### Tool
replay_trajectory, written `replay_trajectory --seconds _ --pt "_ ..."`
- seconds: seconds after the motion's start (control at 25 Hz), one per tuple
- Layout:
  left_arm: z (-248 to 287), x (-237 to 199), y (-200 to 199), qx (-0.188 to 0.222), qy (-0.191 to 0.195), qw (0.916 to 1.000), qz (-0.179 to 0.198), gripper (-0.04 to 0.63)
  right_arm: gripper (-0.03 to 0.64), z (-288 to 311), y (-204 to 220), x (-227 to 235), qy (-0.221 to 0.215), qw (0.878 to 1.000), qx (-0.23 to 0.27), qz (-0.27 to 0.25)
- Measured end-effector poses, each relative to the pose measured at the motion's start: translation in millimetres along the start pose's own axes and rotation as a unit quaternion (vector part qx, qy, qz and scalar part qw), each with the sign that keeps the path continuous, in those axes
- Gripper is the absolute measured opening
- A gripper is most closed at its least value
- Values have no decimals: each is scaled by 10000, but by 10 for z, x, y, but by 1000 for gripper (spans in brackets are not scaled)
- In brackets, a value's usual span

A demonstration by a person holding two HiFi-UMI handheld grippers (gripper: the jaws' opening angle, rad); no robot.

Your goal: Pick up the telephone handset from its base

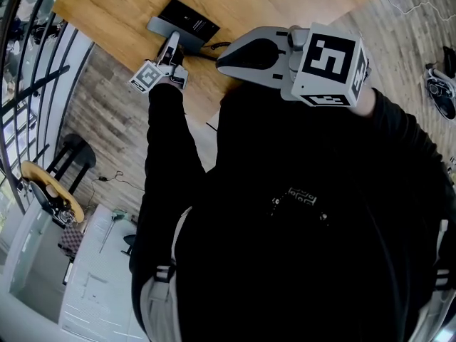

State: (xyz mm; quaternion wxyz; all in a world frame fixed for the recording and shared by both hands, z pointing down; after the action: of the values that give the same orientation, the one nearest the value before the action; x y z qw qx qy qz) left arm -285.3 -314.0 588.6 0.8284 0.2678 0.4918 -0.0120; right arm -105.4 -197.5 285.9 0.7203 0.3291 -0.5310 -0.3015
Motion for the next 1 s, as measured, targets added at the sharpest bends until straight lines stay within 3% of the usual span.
replay_trajectory --seconds 0.16,0.36,0.48,0.72,0.88,1.0 --pt "-128 419 -221 544 -56 9981 290 78 15 -62 -45 -33 -202 9997 19 -143" --pt "-401 1106 -437 1209 -130 9889 852 78 15 -68 -103 -148 -556 9978 31 -368" --pt "-626 1493 -513 1410 -194 9790 1462 80 15 13 -147 -169 -675 9963 50 -527" --pt "-943 2165 -390 1725 -346 9591 2219 78 14 23 -248 -247 -778 9896 73 -1205" --pt "-960 2260 -291 1987 -31 9576 2088 79 14 46 -301 -310 -950 9865 155 -1322" --pt "-1014 2227 -165 2040 -88 9587 1979 78 14 46 -239 -339 -958 9866 123 -1311"
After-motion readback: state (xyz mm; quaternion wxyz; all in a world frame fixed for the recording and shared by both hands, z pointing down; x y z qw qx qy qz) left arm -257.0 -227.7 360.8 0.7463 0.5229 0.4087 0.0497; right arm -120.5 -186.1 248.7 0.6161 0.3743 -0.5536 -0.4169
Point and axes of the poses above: the fingertips, and each gripper's own axes: z forward along the fingers, x to its right, y out of its underside, the point moved 4 cm from there along -z, backward along the fingers, and after that the axes turned 6 degrees about -y, right-handed, at the moved point
